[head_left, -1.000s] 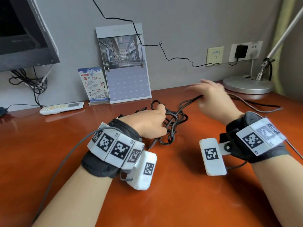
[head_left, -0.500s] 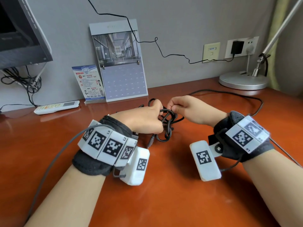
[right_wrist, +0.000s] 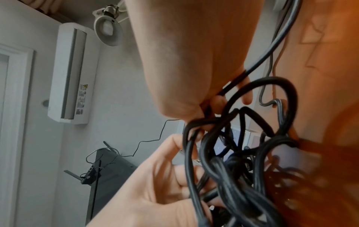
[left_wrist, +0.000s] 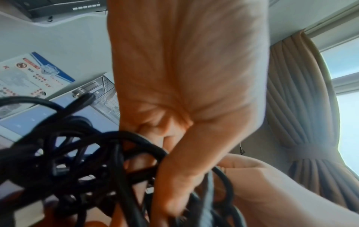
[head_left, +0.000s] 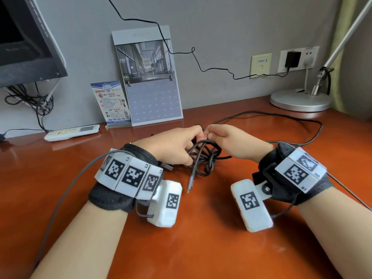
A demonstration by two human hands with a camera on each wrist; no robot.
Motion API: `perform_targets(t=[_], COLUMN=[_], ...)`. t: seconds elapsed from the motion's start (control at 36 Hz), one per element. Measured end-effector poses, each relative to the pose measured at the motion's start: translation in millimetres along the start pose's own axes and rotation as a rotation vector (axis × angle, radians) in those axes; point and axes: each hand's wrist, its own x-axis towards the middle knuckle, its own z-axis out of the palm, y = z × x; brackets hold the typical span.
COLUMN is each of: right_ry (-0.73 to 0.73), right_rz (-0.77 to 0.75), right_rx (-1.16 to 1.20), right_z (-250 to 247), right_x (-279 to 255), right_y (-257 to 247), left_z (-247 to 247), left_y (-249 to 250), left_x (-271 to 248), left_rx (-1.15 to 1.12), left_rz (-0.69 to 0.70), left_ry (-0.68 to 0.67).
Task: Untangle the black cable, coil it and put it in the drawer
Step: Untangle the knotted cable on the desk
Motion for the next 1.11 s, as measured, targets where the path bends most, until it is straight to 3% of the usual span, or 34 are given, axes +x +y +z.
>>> perform_targets(t=[0.14,0.28,0.39,0.53,0.64,0.72,0.83,0.97,1.11], right_ry=[0.180,0.518,0.672,0.761,0.648,0.506,0.205,-0.078,-0.186], right_rz=[0.098,0.331,0.499,0.496,0.428,0.229,0.073,0.079,0.062], right_rx=[0.049,-0.048,-0.052,-0.004,-0.081,-0.158,-0.172,-0.193,-0.089], right_z=[-1,-22,-35,-40,-41,-35,-22,-7,3], right_x=[7,11,5,-1,2,6,6,4,5], right_y=[9,31,49,59,61,54,38,33,26], left_z=[1,2,1,1,-1,-4,-8,-14,-16], left_y=[0,-5,-5,-4,-6,-8,-14,-21,-24], left_x=[3,2,2,0,-1,-2,-2,-3,-3], left_rx=[0.075,0.064,0.051,0.040,0.057,0.064,0.011,-0.117,-0.212], left_rz=[-0.006,-0.026,-0.035,-0.050,-0.066,-0.068,-0.077,-0.094,-0.080], left_ry=[0.038,-0.004,0.017,0.018,0.036,0.063,0.150,0.220,0.235])
